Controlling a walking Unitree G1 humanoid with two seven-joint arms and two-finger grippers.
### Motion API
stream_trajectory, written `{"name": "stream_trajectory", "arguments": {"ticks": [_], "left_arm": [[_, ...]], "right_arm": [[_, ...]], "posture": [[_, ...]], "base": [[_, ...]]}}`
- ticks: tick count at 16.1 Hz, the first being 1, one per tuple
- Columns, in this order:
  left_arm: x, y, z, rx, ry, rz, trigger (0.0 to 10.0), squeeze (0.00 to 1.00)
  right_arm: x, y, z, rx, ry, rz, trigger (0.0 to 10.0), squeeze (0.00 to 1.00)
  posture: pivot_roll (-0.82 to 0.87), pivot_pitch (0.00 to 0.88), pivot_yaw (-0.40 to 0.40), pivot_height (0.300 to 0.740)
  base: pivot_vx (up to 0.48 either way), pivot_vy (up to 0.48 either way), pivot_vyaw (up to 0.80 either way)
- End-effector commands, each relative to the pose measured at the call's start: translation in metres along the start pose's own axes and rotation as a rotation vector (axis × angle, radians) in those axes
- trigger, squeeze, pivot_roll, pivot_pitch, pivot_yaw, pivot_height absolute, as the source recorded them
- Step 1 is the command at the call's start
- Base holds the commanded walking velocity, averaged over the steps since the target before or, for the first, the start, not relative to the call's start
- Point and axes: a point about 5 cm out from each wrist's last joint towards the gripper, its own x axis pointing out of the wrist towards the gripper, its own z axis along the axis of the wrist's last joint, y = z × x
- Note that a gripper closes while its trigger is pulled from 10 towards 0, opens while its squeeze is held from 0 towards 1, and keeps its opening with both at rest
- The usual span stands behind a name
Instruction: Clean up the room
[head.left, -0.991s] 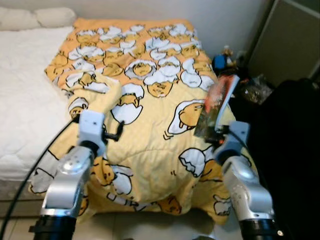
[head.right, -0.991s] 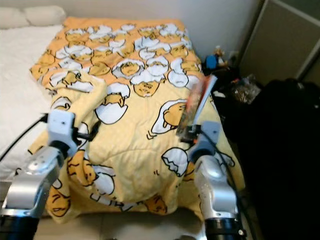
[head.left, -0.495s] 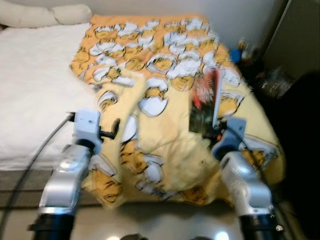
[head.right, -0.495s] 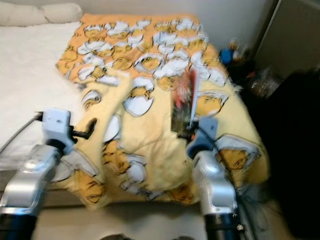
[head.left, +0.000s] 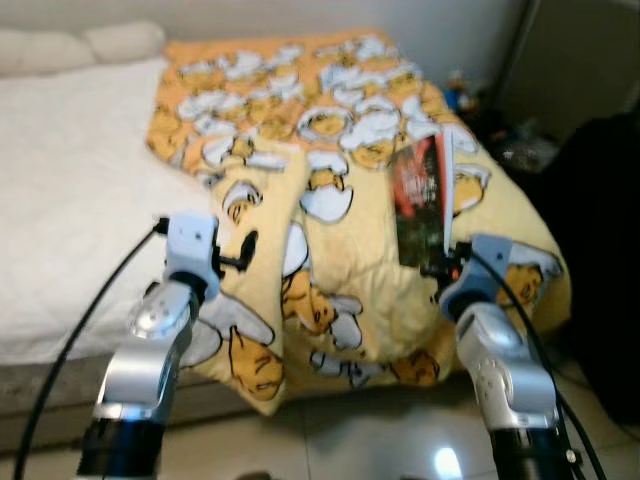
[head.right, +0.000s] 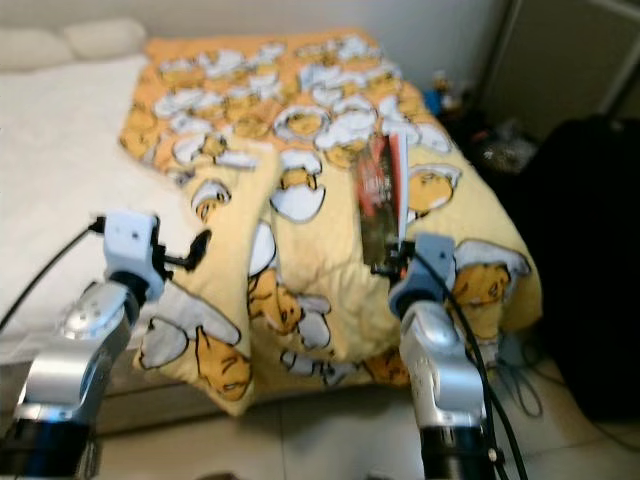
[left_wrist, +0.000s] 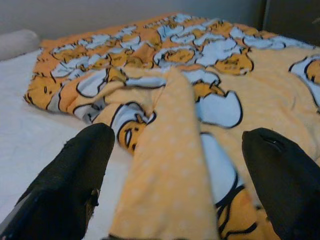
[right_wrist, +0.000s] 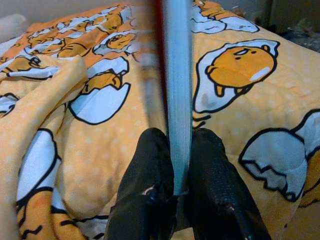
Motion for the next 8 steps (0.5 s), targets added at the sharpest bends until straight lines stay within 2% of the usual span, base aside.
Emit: {"name": "stream_trajectory", "arguments": {"ticks": [1,8], "left_arm": [[-0.0016,0.0105,-0.0034,0.006,0.019,0.038,10.0,0.11],[-0.0001,0.0096,-0.0058,0.009,0.024,0.038,10.0,0.11]], "right_arm": [[0.0041,0.0129,0.0118,-0.005,-0.056,0.037,10.0,0.00],[0.0057,0.0144,0.0132,-0.019,-0.063,0.042,10.0,0.00]], "posture": [[-0.05,0.000,0.034,0.740],[-0.04,0.000,0.031,0.740]], "base": [[0.000,0.435,0.00],[0.000,0.436,0.00]]}}
